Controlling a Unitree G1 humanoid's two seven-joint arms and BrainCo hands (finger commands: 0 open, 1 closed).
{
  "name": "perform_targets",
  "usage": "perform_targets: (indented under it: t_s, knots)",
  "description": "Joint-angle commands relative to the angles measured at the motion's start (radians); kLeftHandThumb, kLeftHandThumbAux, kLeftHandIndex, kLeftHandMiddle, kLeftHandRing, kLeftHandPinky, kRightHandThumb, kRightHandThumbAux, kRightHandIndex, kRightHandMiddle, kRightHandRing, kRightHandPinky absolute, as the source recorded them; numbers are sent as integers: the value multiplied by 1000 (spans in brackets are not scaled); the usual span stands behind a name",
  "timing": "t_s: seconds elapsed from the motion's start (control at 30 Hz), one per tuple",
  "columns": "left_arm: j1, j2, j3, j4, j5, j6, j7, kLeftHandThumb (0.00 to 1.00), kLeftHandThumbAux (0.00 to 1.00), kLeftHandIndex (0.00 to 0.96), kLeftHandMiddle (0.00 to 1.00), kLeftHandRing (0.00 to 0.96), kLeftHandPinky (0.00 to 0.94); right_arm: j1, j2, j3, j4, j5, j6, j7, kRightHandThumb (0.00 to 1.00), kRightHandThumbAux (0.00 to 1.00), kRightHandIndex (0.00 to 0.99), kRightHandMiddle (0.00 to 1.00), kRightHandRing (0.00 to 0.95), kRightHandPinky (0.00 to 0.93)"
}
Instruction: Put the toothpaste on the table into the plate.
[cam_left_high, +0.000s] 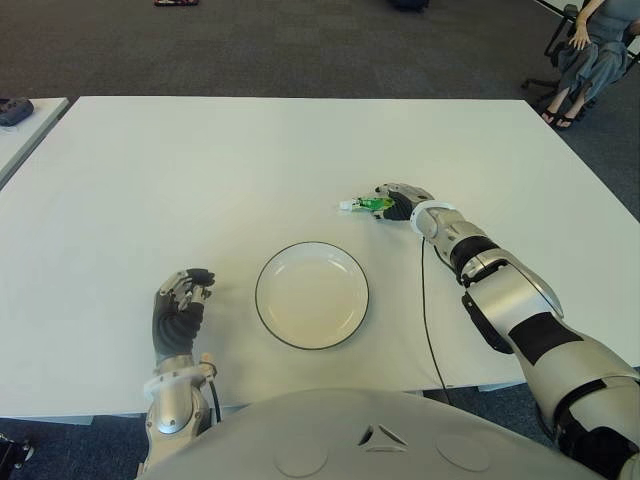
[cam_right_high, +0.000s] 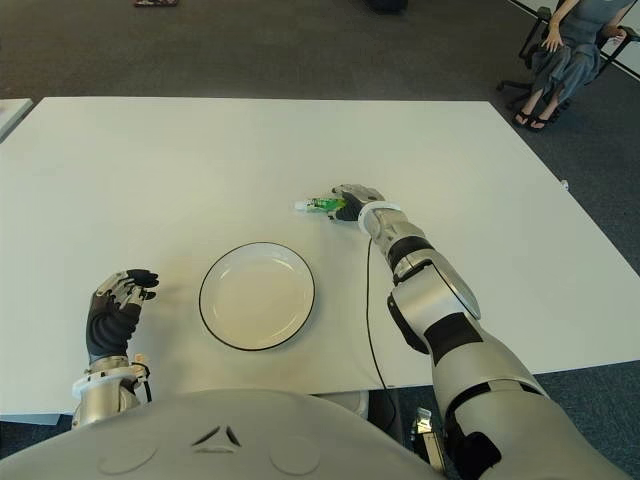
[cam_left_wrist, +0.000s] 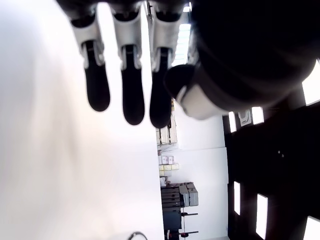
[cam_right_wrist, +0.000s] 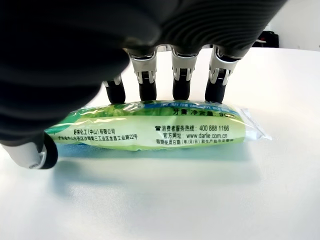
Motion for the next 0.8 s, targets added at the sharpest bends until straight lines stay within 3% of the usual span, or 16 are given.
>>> perform_targets:
  t_s: [0.03, 0.8]
  knots:
    - [-2, -6, 4, 3, 3, 16, -7, 707, 724, 422, 446, 416, 384, 23, -1, -12, 0, 15, 1, -8, 421, 409, 60, 0, 0, 0]
    - [-16, -7, 12, 38, -12, -20, -9, 713, 723, 421, 436, 409, 379, 24, 7, 16, 6, -12, -8, 31, 405, 384, 95, 0, 0, 0]
